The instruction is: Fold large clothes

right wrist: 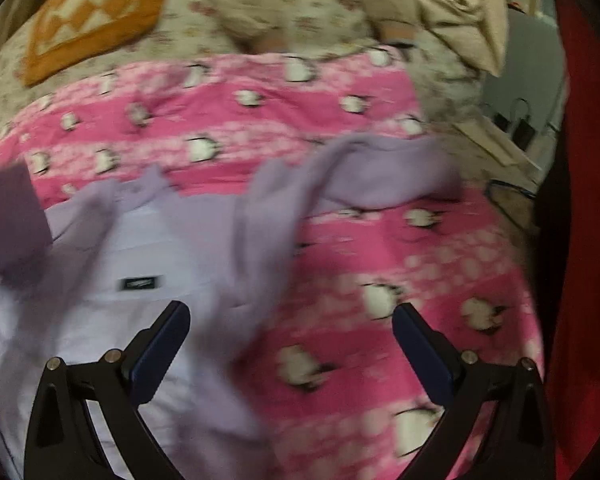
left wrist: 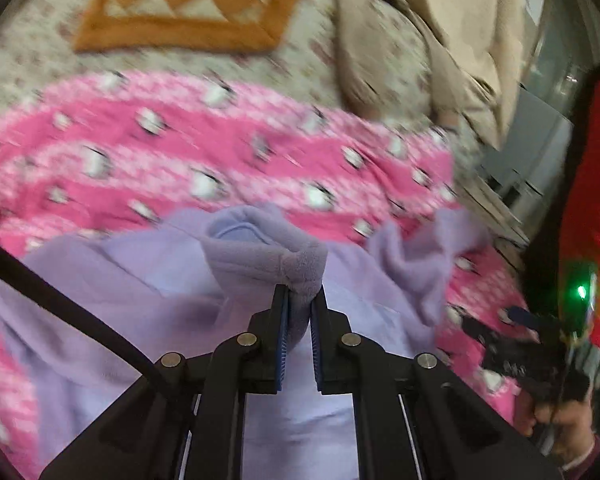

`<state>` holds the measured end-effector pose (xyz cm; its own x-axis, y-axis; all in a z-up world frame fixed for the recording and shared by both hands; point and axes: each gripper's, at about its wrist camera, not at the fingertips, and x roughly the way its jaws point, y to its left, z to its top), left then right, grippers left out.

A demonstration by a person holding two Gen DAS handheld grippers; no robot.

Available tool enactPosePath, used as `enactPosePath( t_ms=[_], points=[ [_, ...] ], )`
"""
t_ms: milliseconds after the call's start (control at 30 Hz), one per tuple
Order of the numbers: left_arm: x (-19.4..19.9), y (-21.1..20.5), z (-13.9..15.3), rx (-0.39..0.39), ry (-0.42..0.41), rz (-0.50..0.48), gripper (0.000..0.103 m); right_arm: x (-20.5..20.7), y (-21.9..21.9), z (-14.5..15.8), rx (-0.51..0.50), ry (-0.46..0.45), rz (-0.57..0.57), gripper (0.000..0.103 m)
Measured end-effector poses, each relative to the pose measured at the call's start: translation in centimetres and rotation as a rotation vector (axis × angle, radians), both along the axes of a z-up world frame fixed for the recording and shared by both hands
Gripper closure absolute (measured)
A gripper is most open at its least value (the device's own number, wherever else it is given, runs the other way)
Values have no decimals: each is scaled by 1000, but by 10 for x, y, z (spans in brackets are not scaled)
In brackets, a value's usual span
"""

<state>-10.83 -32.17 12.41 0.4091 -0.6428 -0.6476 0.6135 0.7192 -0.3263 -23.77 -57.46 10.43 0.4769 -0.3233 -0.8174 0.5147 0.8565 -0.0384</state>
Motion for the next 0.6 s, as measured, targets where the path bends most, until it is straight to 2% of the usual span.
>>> enactPosePath(
  t_ms=[100, 167, 233, 300, 367, 400, 467, 533, 600],
  points=[
    [-9, -21, -20, 25, 36, -28, 103, -5, -20, -4, 74, -1, -54, 0],
    [-12, -28, -32, 39, 68, -80, 103, -9, -15, -6, 166, -52, -36, 0],
    [-15, -24, -35, 39, 96, -123, 100, -7, 0, -8, 220, -65, 2, 0],
    [-21, -7, -24, 47, 60, -146, 99, -1, 18, -8, 231, -65, 50, 0],
    [-25, 25, -7, 77, -42, -130, 92, 9, 37, -7, 229, -63, 104, 0],
    [-24, 46, -1, 121, -105, -80, 91, 15, 48, -5, 233, -63, 136, 0],
    [-15, 77, -1, 208, -165, 51, 88, 32, 66, -6, 233, -58, 183, 0],
    [-2, 110, -10, 263, -174, 178, 88, 49, 81, -11, 214, -34, 202, 0],
    [19, 144, -31, 349, -157, 331, 88, 69, 88, -21, 201, -4, 188, 0]
  ],
)
